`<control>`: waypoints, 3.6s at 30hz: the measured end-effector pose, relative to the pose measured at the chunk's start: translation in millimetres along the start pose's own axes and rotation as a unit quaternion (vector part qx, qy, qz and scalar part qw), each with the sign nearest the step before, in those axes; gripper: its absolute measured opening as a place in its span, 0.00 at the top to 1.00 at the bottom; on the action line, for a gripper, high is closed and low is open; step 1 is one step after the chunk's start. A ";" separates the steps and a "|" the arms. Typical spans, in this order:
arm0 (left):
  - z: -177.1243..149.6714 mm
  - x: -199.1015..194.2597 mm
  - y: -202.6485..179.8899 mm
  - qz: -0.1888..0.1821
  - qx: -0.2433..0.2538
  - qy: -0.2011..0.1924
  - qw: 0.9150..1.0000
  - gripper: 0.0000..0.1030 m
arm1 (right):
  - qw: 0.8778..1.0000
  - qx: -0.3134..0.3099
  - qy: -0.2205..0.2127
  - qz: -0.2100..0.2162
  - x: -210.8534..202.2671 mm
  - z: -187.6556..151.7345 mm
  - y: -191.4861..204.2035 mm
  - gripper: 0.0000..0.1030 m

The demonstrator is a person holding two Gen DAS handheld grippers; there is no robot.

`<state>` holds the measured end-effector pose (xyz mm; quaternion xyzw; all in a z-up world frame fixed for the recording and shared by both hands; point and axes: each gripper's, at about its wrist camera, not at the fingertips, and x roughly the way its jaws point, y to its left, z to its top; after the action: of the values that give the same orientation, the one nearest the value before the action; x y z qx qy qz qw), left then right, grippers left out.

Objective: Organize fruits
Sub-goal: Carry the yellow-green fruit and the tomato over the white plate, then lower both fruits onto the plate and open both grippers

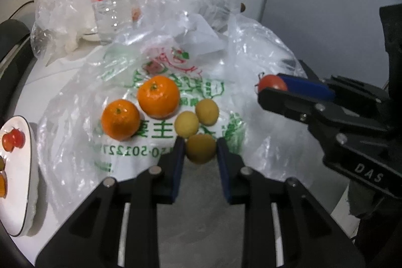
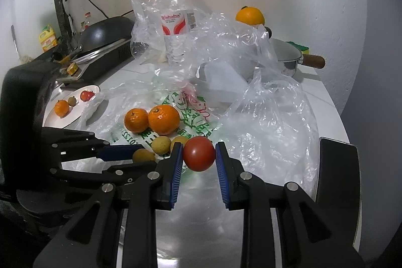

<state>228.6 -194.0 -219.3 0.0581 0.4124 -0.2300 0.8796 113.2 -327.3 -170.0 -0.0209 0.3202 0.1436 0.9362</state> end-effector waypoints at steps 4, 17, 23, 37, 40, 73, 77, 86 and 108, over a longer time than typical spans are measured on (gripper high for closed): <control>-0.6 -14.1 1.4 0.000 0.000 -0.010 1.000 0.74 | 1.000 -0.005 -0.005 -0.002 -6.6 2.5 6.8 0.73; -9.3 -52.8 10.7 0.006 -0.002 -0.039 0.999 0.74 | 1.000 -0.021 -0.017 -0.001 -23.7 6.7 35.1 0.73; -14.3 -68.7 16.3 0.014 -0.005 -0.051 0.999 0.74 | 0.999 -0.028 -0.020 0.001 -29.0 9.5 46.6 0.73; -33.4 -101.2 47.8 0.034 -0.026 -0.071 0.997 0.74 | 0.998 -0.053 -0.025 0.027 -31.4 19.5 91.7 0.73; -37.5 -106.9 58.3 0.042 -0.031 -0.075 0.996 0.74 | 0.998 -0.059 -0.025 0.029 -28.6 21.8 101.6 0.73; -71.5 -133.2 183.3 0.083 -0.089 -0.086 0.989 0.74 | 0.993 -0.109 0.006 0.054 30.4 51.7 204.3 0.73; -65.0 -130.0 199.7 0.092 -0.088 -0.084 0.988 0.74 | 0.993 -0.104 0.006 0.060 39.2 56.5 208.6 0.73; -51.5 -120.4 223.6 0.109 -0.087 -0.080 0.987 0.74 | 0.992 -0.100 0.016 0.074 66.9 68.7 213.5 0.73; -36.0 -69.5 252.4 0.140 -0.066 -0.021 0.988 0.74 | 0.990 -0.096 0.034 0.093 115.2 81.8 218.7 0.73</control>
<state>279.2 65.3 -212.6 0.0521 0.3963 -0.0778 0.9133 186.8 -77.7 -163.3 -0.0860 0.3372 0.2598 0.9008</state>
